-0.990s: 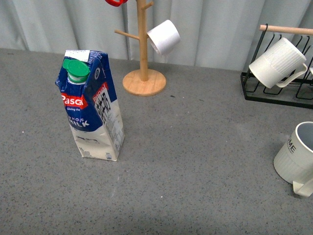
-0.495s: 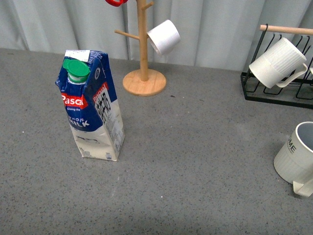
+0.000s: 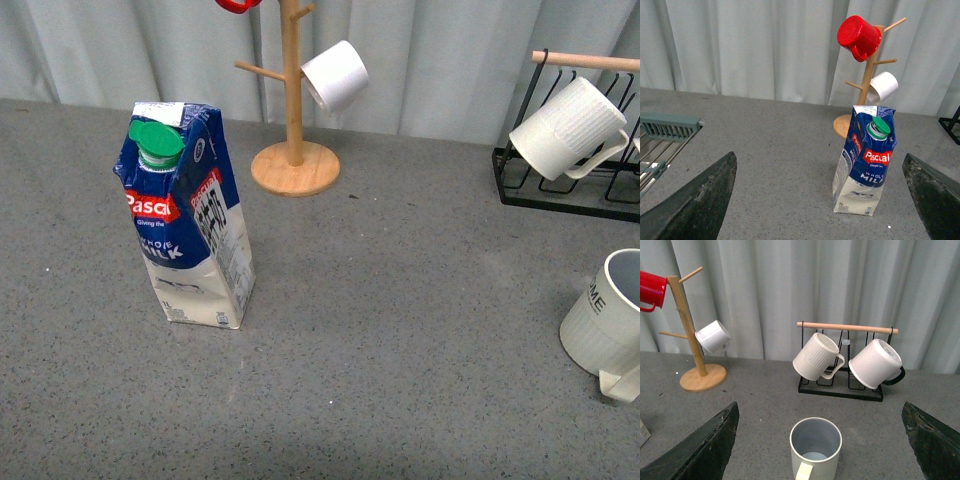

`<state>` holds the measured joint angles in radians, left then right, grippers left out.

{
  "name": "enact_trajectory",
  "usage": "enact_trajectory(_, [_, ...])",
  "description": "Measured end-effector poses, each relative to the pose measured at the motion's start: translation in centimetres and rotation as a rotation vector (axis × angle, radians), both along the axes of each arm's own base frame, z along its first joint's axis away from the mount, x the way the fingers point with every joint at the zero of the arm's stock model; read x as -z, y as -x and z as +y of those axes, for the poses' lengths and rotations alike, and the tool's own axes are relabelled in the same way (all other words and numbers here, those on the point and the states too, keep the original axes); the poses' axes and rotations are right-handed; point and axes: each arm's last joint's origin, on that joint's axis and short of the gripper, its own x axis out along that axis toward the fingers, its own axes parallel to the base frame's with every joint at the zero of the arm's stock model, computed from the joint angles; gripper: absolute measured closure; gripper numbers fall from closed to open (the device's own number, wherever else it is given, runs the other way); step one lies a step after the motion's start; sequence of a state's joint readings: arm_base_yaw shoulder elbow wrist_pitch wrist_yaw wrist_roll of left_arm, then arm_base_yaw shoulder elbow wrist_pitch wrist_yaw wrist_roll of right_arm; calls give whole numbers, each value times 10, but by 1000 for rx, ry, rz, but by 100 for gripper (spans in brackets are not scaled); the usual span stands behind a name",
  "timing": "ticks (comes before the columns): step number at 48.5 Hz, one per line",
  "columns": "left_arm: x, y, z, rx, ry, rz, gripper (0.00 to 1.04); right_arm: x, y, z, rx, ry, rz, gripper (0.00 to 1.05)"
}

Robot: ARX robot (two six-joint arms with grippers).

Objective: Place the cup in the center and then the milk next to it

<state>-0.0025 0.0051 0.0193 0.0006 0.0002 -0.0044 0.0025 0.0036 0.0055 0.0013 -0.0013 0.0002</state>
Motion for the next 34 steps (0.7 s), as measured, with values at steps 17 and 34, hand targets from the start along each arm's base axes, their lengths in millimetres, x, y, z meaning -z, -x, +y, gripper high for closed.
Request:
enact_trajectory(17, [0, 0, 0, 0, 0, 0, 7, 0, -3, -1, 200, 117, 47, 9])
enact_trajectory(34, [0, 0, 0, 0, 0, -1, 7, -15, -68, -17, 258, 140, 249, 9])
